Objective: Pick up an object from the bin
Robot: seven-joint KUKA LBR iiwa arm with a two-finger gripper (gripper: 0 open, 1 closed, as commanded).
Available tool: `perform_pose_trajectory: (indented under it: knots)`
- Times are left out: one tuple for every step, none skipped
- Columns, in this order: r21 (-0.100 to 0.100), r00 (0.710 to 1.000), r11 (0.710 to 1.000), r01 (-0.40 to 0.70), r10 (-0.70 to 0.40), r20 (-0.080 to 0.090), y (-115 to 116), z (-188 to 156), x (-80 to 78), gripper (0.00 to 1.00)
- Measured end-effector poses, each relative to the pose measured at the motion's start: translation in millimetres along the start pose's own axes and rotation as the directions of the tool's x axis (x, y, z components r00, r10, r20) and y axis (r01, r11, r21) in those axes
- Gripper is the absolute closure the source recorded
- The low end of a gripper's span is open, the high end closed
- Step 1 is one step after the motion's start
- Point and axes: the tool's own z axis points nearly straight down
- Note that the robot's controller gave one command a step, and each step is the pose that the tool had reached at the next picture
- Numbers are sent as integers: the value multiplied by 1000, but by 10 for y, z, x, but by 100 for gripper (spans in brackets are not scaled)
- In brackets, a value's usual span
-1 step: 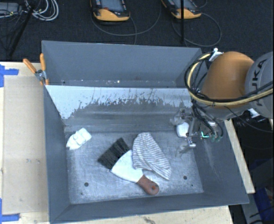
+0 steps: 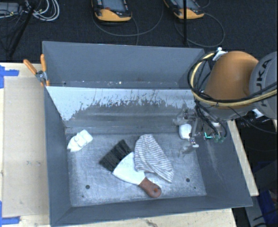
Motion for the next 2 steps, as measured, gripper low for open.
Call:
perform_pose_trajectory:
  knots:
    - [1, 1000, 1000, 4, -4, 3, 978, 846, -62, 100]
    - [1, 1000, 1000, 4, -4, 3, 978, 846, -62, 100]
